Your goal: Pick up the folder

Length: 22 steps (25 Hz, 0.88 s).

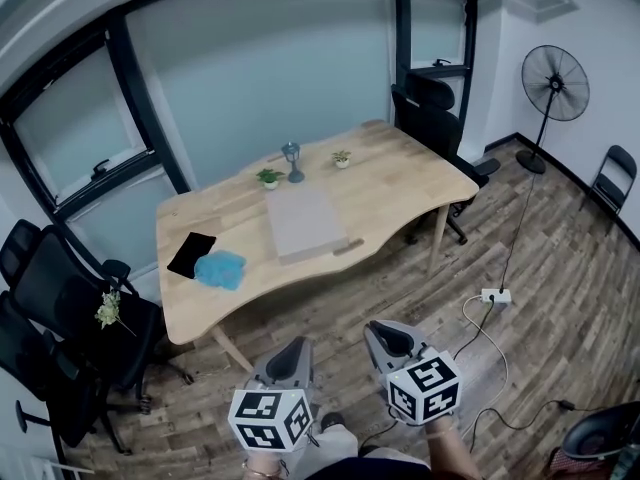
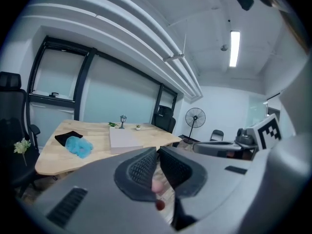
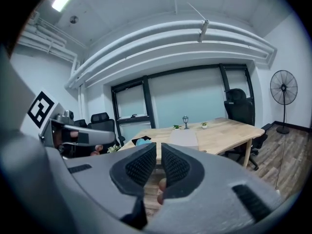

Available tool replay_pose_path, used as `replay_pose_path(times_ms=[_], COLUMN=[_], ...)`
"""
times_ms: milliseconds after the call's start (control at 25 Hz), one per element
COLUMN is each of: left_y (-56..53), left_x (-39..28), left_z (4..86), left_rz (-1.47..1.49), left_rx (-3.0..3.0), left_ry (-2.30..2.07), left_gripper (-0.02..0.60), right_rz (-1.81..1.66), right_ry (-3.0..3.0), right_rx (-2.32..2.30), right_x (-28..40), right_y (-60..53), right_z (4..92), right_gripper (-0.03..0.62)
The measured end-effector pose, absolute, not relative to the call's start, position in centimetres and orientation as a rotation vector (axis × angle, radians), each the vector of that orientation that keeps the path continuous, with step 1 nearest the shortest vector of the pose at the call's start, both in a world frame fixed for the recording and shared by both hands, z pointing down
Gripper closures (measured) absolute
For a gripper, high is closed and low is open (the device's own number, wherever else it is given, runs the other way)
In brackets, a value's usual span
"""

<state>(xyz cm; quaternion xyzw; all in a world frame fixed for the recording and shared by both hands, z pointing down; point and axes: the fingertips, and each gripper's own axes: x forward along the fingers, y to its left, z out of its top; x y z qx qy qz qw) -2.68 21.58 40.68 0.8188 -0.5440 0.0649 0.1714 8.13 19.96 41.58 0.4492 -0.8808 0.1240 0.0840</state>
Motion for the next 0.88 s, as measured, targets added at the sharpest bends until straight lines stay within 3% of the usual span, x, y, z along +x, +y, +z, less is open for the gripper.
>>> replay_pose_path(times_ms=[160, 440, 880], left_y=[19.6, 16.5, 12.8], left_x=[-3.2, -4.4, -6.7], left_z=[41.2, 41.2, 41.6], left_rz=[0.187, 0.191, 0.182], left_rx=[2.325, 2.331, 2.338], left_ry=[-1.509, -1.463, -1.406], left_gripper=[0.535, 0.471, 0.439], right_rz=[0.376, 0.409, 0.45], right_ry=[-2.62, -2.631, -2.578], right_rx=[1.346, 1.329, 1.331], right_x=[7.8, 6.4, 4.4], right_y=[17.9, 14.8, 11.3], right_z=[41.8, 41.7, 42.5], right_gripper=[0.581, 0.517, 0.453])
